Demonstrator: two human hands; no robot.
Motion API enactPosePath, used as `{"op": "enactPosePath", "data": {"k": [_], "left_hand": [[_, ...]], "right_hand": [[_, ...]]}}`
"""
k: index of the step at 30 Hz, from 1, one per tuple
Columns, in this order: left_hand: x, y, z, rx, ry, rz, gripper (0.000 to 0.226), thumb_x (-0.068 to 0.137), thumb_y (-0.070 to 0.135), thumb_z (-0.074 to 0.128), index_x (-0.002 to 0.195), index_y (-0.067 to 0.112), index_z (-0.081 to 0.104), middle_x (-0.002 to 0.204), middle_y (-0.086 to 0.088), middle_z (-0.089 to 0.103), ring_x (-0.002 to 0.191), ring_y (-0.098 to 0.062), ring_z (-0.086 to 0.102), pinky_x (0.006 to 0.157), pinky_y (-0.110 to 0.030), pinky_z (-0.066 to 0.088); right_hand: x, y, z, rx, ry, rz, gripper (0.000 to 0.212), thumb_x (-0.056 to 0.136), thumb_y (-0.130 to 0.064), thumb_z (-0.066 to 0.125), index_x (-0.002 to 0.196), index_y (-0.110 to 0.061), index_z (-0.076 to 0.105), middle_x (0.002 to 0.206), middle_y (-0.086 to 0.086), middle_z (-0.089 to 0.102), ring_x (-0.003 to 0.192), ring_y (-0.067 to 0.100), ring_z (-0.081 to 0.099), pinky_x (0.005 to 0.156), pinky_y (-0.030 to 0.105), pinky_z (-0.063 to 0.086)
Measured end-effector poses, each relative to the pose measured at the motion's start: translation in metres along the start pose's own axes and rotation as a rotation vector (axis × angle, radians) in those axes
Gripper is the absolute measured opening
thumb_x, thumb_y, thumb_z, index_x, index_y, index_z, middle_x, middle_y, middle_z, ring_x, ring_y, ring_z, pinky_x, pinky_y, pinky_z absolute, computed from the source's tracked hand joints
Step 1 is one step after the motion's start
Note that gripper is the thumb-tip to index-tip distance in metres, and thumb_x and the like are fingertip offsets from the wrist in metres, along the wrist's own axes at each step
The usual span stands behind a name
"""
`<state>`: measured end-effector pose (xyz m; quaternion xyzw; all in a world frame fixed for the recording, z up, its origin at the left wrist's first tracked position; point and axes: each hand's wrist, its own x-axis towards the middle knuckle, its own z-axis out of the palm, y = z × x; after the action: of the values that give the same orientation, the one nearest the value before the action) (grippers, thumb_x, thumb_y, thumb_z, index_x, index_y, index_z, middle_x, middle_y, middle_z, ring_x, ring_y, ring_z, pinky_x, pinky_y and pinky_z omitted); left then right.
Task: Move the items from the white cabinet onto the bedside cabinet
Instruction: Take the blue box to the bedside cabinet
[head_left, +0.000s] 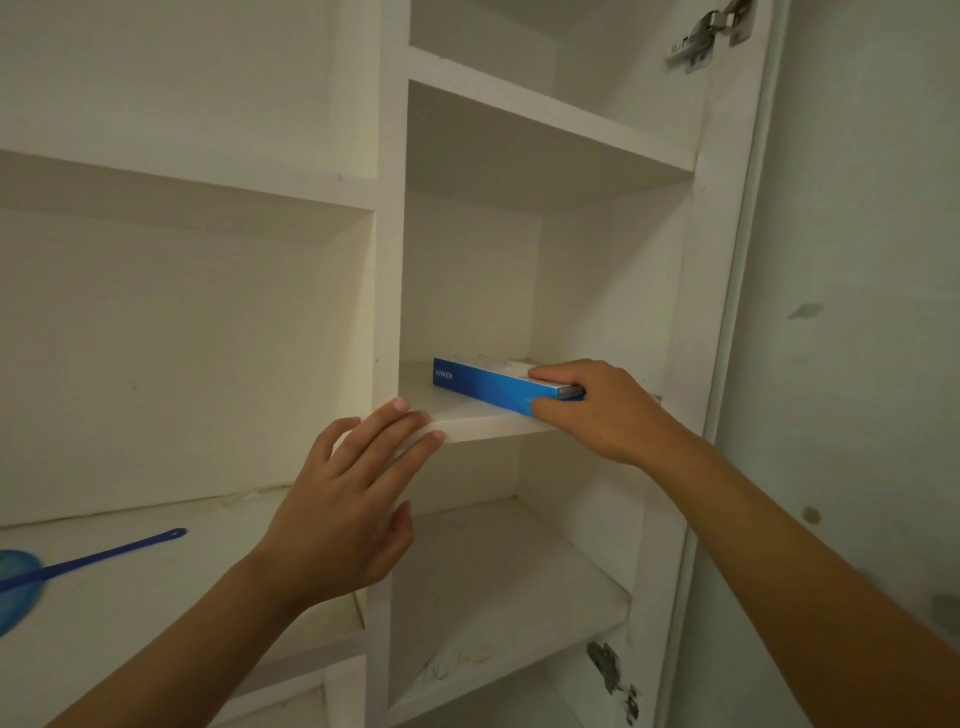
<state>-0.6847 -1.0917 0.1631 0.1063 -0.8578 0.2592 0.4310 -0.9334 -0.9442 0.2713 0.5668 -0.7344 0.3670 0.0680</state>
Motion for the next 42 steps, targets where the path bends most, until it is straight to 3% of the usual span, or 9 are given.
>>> {"op": "enactPosePath", "data": {"k": [5,8,12,14,19,24,28,32,42], "left_hand": [[0.001,0.006,-0.002,-0.016,-0.005,-0.048,0.074,0.081,0.028,0.068,0.150,0.012,0.050,0.158,-0.010,0.044,0.156,-0.027,0.024,0.115,-0.055,0.035],[0.003,0.010,-0.005,-0.018,-0.030,-0.058,0.074,0.082,0.029,0.064,0.152,0.011,0.047,0.160,-0.011,0.041,0.157,-0.028,0.020,0.117,-0.053,0.033],[0.003,0.018,-0.014,-0.008,-0.088,-0.087,0.071,0.085,0.031,0.057,0.152,0.011,0.047,0.164,-0.013,0.034,0.157,-0.030,0.018,0.115,-0.054,0.035],[0.000,0.024,-0.018,-0.002,-0.118,-0.116,0.069,0.087,0.032,0.055,0.152,0.011,0.047,0.166,-0.013,0.030,0.158,-0.031,0.017,0.115,-0.057,0.036],[-0.011,0.049,-0.024,0.033,-0.208,-0.222,0.072,0.088,0.040,0.054,0.154,0.015,0.044,0.171,-0.010,0.018,0.159,-0.029,0.009,0.119,-0.063,0.028],[-0.046,0.090,-0.027,0.025,-0.309,-0.321,0.071,0.091,0.048,0.048,0.157,0.022,0.039,0.170,-0.006,0.023,0.159,-0.025,0.011,0.121,-0.064,0.024],[-0.086,0.126,-0.032,0.047,-0.432,-0.413,0.068,0.095,0.054,0.041,0.157,0.026,0.037,0.169,-0.003,0.025,0.159,-0.024,0.013,0.123,-0.062,0.022],[-0.126,0.153,-0.056,0.034,-0.555,-0.475,0.067,0.094,0.051,0.043,0.156,0.024,0.040,0.165,-0.004,0.032,0.157,-0.027,0.021,0.121,-0.063,0.025],[-0.222,0.219,-0.181,0.065,-0.660,-0.661,0.064,0.094,0.054,0.044,0.151,0.027,0.044,0.158,0.001,0.041,0.150,-0.025,0.033,0.118,-0.057,0.032]], "right_hand": [[-0.003,-0.002,-0.006,0.018,0.020,0.015,0.063,0.087,-0.054,0.074,0.142,-0.026,0.059,0.122,-0.007,0.059,0.101,0.010,0.059,0.077,0.020,0.047],[-0.007,-0.001,-0.007,0.021,0.063,0.003,0.064,0.087,-0.051,0.076,0.142,-0.022,0.060,0.126,-0.002,0.061,0.103,0.012,0.057,0.084,0.025,0.047],[-0.024,0.008,-0.012,0.027,0.148,-0.022,0.057,0.085,-0.046,0.077,0.136,-0.023,0.064,0.101,-0.010,0.058,0.094,0.010,0.057,0.078,0.025,0.049],[-0.034,0.018,-0.009,0.040,0.172,-0.037,0.065,0.083,-0.048,0.078,0.143,-0.028,0.059,0.116,-0.006,0.059,0.101,0.010,0.057,0.078,0.020,0.048],[-0.066,0.047,-0.003,0.133,0.188,-0.096,0.072,0.083,-0.049,0.078,0.148,-0.030,0.053,0.126,-0.007,0.055,0.112,0.010,0.056,0.091,0.030,0.053],[-0.117,0.082,0.014,0.177,0.250,-0.181,0.075,0.083,-0.049,0.080,0.148,-0.029,0.050,0.133,-0.012,0.050,0.120,0.011,0.052,0.091,0.034,0.056],[-0.157,0.107,0.037,0.207,0.273,-0.234,0.073,0.082,-0.044,0.082,0.146,-0.022,0.054,0.141,-0.005,0.051,0.123,0.017,0.054,0.093,0.041,0.056],[-0.204,0.119,0.068,0.236,0.153,-0.228,0.072,0.083,-0.043,0.082,0.145,-0.020,0.054,0.145,-0.001,0.050,0.125,0.023,0.053,0.093,0.047,0.056],[-0.322,0.076,0.090,0.208,-0.092,-0.272,0.076,0.081,-0.043,0.084,0.147,-0.019,0.053,0.142,-0.014,0.045,0.126,0.012,0.047,0.096,0.037,0.054]]}}
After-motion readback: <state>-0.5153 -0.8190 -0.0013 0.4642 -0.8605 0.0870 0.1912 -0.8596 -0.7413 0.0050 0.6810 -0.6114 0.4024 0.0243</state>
